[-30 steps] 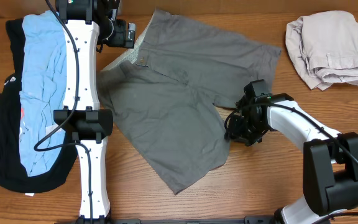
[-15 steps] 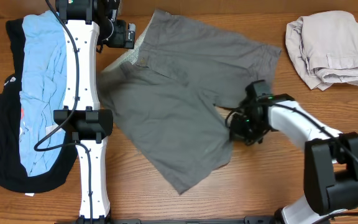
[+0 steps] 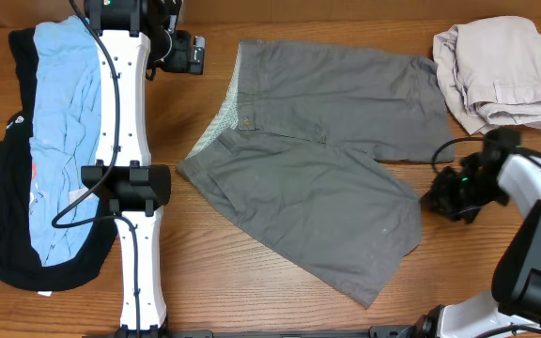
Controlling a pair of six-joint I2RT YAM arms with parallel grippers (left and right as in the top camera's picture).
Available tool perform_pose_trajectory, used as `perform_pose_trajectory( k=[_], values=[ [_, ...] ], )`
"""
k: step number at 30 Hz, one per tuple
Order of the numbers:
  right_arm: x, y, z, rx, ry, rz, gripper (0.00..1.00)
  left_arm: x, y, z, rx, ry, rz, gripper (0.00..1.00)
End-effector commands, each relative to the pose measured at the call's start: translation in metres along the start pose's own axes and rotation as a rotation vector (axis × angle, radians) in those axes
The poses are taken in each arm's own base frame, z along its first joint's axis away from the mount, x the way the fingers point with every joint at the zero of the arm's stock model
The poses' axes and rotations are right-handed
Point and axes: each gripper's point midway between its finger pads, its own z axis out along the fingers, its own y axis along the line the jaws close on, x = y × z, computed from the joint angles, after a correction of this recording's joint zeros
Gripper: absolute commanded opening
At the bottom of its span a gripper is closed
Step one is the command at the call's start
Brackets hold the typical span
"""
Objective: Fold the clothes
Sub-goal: 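Drag the shorts' right leg outward with the right gripper to flatten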
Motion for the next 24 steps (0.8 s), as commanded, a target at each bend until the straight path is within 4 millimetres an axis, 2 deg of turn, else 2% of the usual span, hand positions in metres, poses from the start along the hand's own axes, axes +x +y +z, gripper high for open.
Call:
perform_pose_trajectory(
  k=[1,5,7,8,9,17,24],
  values=[
    [-0.030,0.009,-0.034,-0.029,-0.080,-0.025,0.46,-0.002,-0.014,-0.012,0.024,-0.022,0.043,1.00],
    [-0.037,0.025,-0.066,-0.034,-0.096,-0.056,0.62,0.004,-0.019,0.006,0.042,0.024,0.077,1.00],
    [-0.035,0.044,-0.081,-0.054,-0.096,-0.120,0.75,0.010,-0.034,0.019,0.129,0.057,0.174,1.00],
    [-0.032,0.058,-0.086,-0.066,-0.096,-0.164,0.82,0.020,-0.051,0.029,0.221,0.087,0.285,1.00],
    [-0.030,0.065,-0.087,-0.070,-0.096,-0.187,0.87,0.025,-0.057,0.036,0.254,0.106,0.338,1.00],
    [-0.011,0.107,-0.073,-0.076,-0.080,-0.329,0.91,0.080,-0.071,0.091,0.344,0.292,0.582,1.00],
    [-0.009,0.113,-0.071,-0.078,-0.085,-0.350,0.92,0.101,-0.070,0.127,0.354,0.344,0.575,1.00]
  ],
)
